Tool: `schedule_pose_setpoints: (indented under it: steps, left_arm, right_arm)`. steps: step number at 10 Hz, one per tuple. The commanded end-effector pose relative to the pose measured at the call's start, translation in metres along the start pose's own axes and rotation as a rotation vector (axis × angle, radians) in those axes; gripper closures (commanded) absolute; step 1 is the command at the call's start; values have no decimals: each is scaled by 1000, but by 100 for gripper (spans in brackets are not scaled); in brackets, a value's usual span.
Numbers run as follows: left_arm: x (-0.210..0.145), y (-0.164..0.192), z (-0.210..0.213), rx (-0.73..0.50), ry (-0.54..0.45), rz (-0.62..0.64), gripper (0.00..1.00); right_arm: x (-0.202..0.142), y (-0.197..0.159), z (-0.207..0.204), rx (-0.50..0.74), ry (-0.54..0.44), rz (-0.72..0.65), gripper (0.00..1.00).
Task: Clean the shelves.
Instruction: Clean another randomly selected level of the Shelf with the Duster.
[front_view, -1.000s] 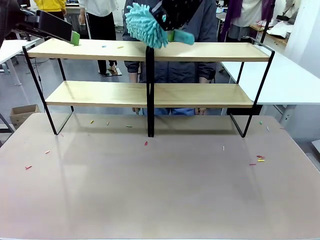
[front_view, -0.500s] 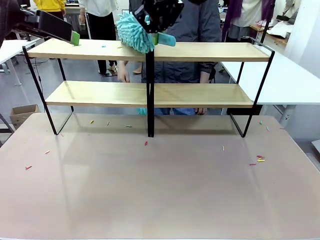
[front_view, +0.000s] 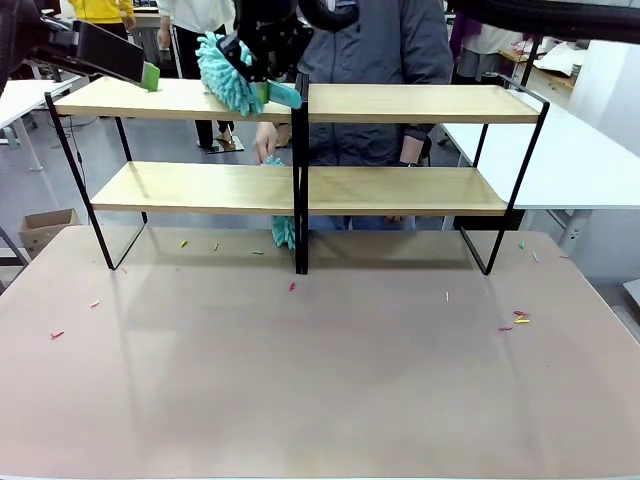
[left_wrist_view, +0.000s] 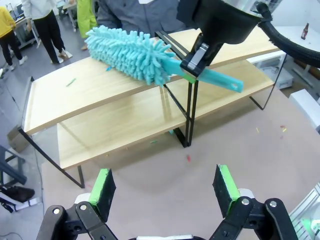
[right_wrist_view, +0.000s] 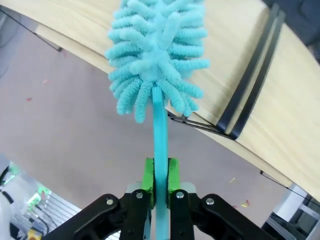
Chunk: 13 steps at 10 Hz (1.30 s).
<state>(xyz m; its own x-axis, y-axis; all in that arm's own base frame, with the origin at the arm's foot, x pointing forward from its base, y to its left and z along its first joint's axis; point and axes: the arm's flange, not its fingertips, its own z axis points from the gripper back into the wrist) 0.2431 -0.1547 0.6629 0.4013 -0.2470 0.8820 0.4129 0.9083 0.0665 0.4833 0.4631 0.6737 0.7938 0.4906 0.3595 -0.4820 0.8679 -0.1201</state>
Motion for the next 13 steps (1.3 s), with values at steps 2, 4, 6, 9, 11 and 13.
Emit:
schedule_pose_setpoints:
  steps: [2,4,6,9,11,13]
  left_arm:
    - [-2,1,-1,-2,-5,1,0]
    - [-2,1,-1,-2,-5,1,0]
    - [-2,1,-1,-2,-5,1,0]
    - [-2,1,-1,-2,-5,1,0]
    - [-2,1,-1,-2,-5,1,0]
    - [-2,1,-1,-2,-5,1,0]
  right_arm:
    - [27,13,7,88,-8,83,88]
    - [35,15,-4,172,5,142,88]
    - [41,5,-2,176,-4,221,88]
    - [22,-32,30,333,130,412,88]
    - [-7,-56,48,643,321,717,88]
    - [-28,-87,66,790,244,736,88]
